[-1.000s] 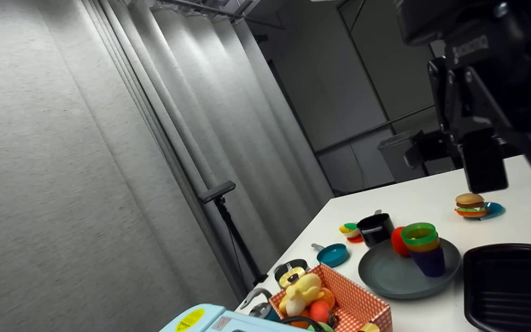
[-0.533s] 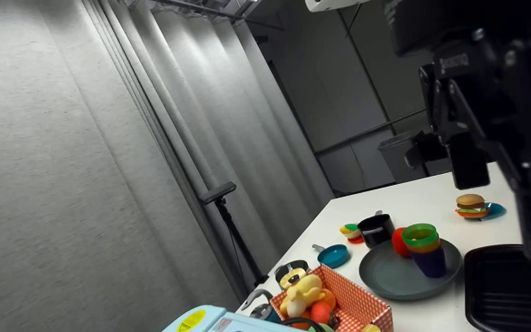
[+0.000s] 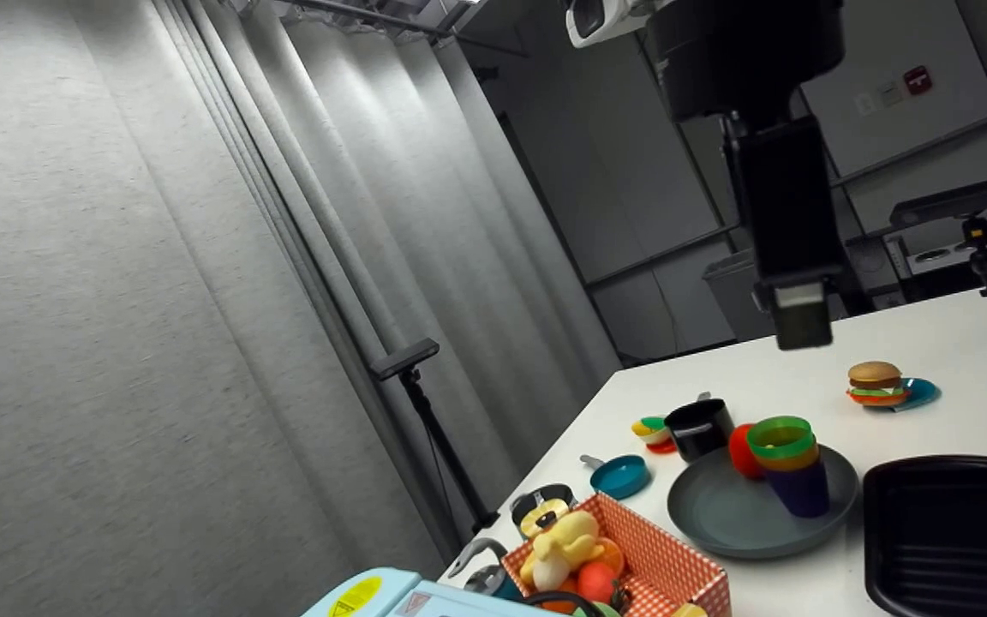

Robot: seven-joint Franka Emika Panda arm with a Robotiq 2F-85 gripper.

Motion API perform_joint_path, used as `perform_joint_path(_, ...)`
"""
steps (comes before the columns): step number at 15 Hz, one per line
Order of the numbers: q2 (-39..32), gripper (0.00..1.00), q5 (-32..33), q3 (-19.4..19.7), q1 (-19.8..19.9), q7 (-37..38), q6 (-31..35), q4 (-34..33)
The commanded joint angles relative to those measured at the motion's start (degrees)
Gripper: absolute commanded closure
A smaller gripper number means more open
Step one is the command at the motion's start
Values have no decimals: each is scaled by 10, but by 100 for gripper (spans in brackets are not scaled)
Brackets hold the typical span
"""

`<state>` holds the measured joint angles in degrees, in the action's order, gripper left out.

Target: Lay the stack of plastic cups on the grey plate

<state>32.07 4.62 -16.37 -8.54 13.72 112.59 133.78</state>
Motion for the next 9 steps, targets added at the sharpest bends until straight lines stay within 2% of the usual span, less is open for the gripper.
perform_joint_path(1, 20, 0, 30, 31, 29, 5, 5, -5)
perform_joint_path(9, 20, 0, 42, 101, 87, -4, 20, -13)
